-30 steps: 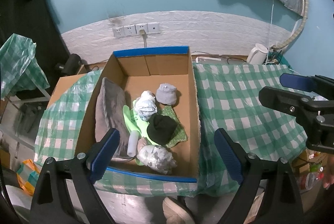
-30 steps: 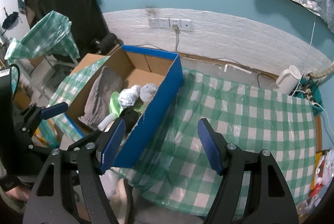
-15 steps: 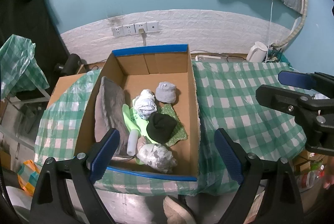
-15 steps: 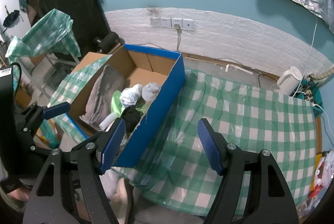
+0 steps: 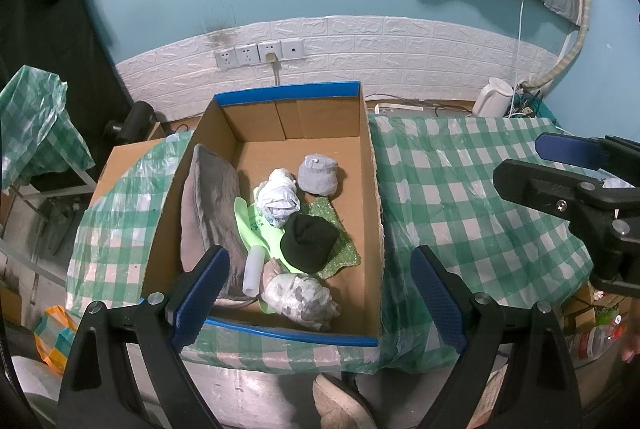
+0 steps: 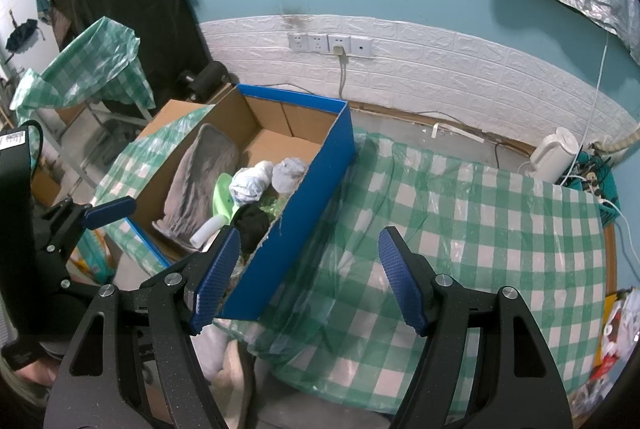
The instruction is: Organize soft objects
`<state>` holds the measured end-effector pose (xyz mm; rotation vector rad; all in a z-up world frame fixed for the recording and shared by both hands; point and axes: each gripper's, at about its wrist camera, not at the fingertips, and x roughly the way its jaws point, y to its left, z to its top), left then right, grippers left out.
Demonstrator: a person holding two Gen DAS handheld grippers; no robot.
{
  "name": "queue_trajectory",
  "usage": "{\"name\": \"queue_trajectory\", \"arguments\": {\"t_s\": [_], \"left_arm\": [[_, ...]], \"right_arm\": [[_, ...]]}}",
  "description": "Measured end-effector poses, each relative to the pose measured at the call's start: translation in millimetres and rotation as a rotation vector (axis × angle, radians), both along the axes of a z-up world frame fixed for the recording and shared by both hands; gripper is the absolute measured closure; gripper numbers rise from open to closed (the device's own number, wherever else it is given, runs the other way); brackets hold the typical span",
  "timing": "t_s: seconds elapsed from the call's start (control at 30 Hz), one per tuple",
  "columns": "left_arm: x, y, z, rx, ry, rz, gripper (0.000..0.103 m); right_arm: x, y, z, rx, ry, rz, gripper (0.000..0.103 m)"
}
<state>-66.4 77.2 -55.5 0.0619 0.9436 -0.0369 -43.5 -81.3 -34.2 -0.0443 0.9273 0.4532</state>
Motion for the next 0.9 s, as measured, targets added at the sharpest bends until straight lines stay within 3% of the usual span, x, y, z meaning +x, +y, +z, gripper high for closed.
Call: {"name": "queue_trajectory", "arguments": {"t_s": [0.9], "left_arm": [[-1.8,-0.8,-2.0,0.019,-0.012,-0.017,0.010]], "right_arm": [[-0.1,-1.7,-1.4,-0.005,0.001,0.001,0.031]]}}
